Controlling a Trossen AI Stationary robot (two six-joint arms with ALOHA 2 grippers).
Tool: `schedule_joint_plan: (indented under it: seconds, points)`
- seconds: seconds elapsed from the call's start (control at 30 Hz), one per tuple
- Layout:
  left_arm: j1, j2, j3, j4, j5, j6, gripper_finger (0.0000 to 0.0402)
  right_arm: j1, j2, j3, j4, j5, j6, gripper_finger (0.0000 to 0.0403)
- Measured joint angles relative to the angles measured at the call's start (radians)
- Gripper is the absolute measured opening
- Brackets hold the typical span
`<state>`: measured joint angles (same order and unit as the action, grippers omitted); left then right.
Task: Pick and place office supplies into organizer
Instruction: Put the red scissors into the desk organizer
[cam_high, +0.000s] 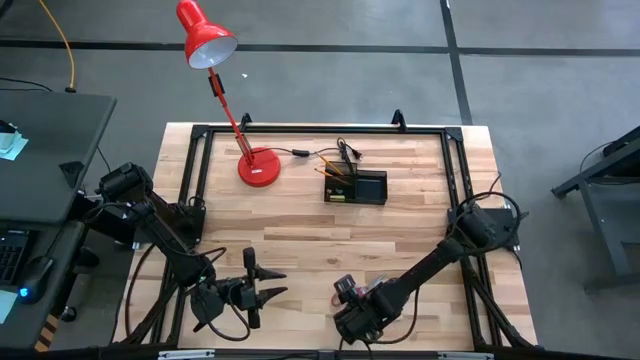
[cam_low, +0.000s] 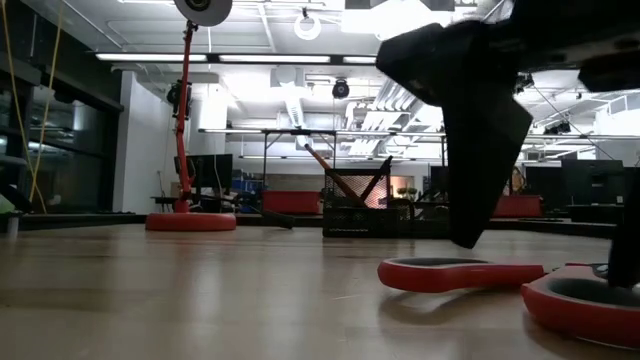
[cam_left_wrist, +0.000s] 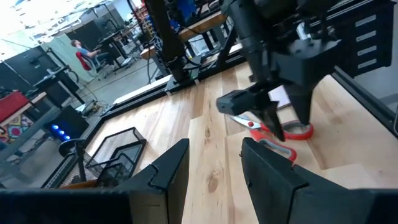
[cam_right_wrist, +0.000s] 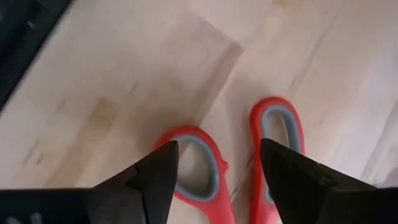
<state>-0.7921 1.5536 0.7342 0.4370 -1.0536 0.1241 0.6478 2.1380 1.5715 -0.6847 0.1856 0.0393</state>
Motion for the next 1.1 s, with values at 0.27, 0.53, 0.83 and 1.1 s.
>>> schedule_joint_plan:
  seconds: [0.27, 0.53, 0.83, 1.1]
  points:
    - [0.0, 0.015, 0.0, 0.011, 0.014, -0.001, 0.0134, -0.012, 0.004, -0.047, 0.024, 0.002, -0.004, 0.022]
    - [0.001, 0.016, 0.0, 0.011, 0.012, 0.0, 0.0134, -0.033, -0.002, -0.107, 0.078, -0.013, -0.018, 0.022]
    - [0.001, 0.016, 0.0, 0.008, 0.007, 0.001, 0.0134, -0.026, -0.004, -0.111, 0.109, 0.107, -0.087, 0.022]
    - [0.001, 0.016, 0.0, 0.003, 0.011, 0.002, 0.0134, -0.024, -0.003, -0.112, 0.099, 0.17, -0.076, 0.022]
